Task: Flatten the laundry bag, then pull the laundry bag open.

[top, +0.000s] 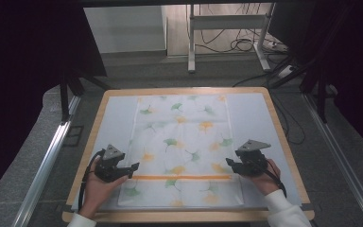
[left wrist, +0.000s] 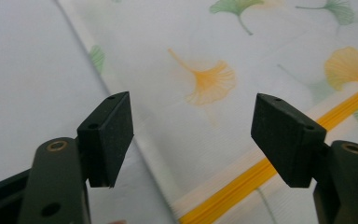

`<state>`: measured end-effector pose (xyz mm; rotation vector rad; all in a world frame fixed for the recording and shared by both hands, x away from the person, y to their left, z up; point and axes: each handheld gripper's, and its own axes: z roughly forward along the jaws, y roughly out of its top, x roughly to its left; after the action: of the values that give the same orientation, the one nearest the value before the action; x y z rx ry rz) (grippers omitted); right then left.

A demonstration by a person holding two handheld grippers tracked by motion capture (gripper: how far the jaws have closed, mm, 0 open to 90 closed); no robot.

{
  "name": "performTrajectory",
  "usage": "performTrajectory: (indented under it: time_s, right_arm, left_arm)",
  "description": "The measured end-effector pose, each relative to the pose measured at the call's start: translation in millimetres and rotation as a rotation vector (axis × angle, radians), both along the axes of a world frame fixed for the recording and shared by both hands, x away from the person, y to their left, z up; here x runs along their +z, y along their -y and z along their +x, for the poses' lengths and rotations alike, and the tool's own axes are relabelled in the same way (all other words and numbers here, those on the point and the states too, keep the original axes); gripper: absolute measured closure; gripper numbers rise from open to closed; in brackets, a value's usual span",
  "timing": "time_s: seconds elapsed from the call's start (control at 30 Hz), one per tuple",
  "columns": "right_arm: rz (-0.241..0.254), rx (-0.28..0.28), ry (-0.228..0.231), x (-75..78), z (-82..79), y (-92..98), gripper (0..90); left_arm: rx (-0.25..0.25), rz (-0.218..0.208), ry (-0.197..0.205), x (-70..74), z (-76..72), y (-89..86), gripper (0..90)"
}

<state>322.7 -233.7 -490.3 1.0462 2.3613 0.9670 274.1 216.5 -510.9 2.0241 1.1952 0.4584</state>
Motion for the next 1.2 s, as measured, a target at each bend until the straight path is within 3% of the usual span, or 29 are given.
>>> performTrajectory:
  time_s: [0.27, 0.6, 0.73, 0.93, 1.2]
  right_arm:
    - [0.052, -0.022, -0.025, 1.5, -0.9, 9.0, 61.1]
    - [0.074, -0.032, -0.015, 5.9, -2.1, 11.6, 65.2]
    - [0.076, -0.034, -0.007, 7.2, -9.6, 14.2, 72.8]
    - [0.065, -0.008, -0.017, 3.6, -25.3, 17.3, 77.1]
    - [0.086, 0.011, -0.032, 3.5, -42.2, 24.3, 83.3]
  left_arm:
    - [-0.053, 0.025, 0.008, -1.1, -2.0, 7.1, 29.5]
    - [-0.074, 0.033, 0.029, 2.2, -11.7, 10.1, 31.2]
    - [-0.087, 0.037, 0.033, 4.8, -10.8, 18.4, 31.2]
    - [-0.12, 0.042, 0.036, 8.5, -7.4, 34.0, 31.1]
    - [-0.173, 0.059, 0.041, 12.3, -3.3, 55.5, 30.6]
